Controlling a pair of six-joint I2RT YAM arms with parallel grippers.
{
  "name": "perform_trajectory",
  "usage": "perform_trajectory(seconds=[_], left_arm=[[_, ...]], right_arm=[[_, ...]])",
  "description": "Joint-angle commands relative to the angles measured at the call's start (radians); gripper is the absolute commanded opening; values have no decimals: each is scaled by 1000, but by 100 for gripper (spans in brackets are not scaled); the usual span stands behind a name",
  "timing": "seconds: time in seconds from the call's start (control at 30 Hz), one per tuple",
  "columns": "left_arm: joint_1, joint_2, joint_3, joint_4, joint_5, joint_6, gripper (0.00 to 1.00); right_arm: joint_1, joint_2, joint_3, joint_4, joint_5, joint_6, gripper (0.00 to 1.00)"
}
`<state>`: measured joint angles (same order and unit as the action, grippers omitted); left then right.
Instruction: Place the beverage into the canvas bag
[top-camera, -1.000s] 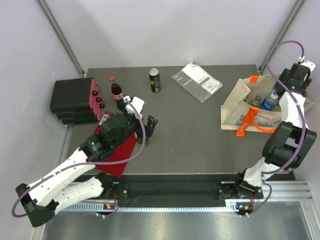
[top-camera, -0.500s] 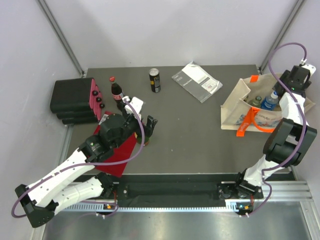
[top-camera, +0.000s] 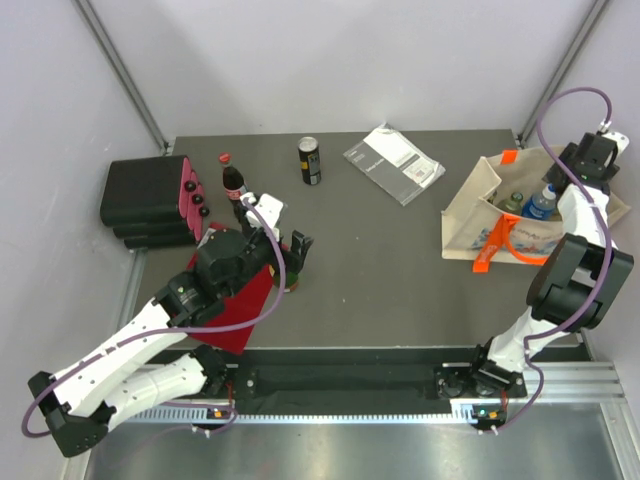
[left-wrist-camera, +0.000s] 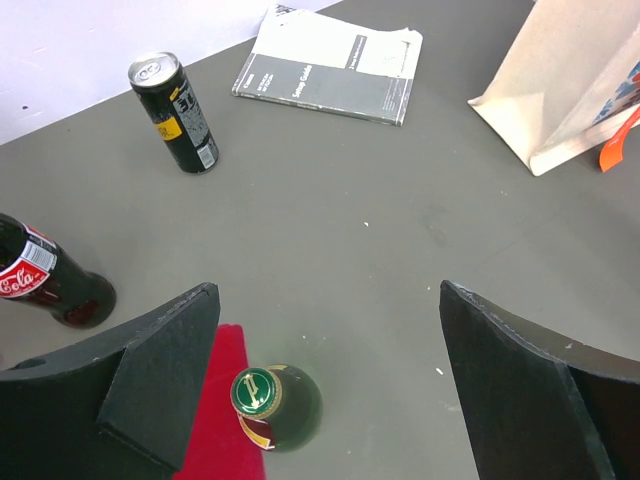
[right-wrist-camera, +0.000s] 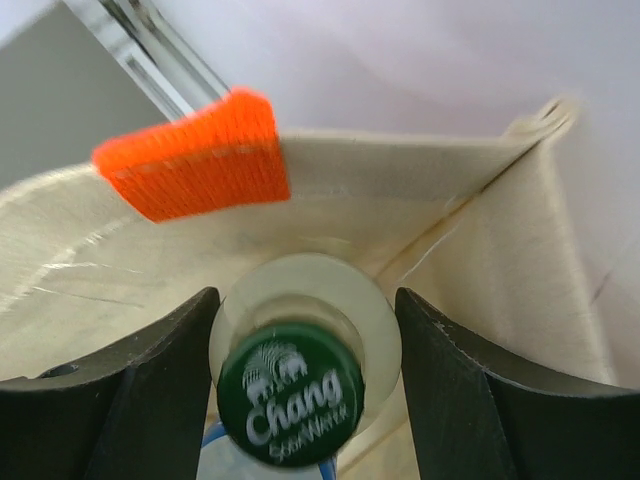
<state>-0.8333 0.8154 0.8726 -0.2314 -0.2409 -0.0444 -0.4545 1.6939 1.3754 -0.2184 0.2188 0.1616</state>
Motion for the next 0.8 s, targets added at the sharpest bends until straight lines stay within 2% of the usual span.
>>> perform_trajectory(seconds=[0.0,0.33,0.77], left_arm=[[-4,-12,-1,47,-14,11,95],[-4,-35,-3,46,-23,14,95],[-4,-44,-6,52,-38,14,95]], right_arm=[[0,3,30,21,17,26,53],[0,12,48,-18,17,38,58],[0,13,105,-73,-16,38,73]])
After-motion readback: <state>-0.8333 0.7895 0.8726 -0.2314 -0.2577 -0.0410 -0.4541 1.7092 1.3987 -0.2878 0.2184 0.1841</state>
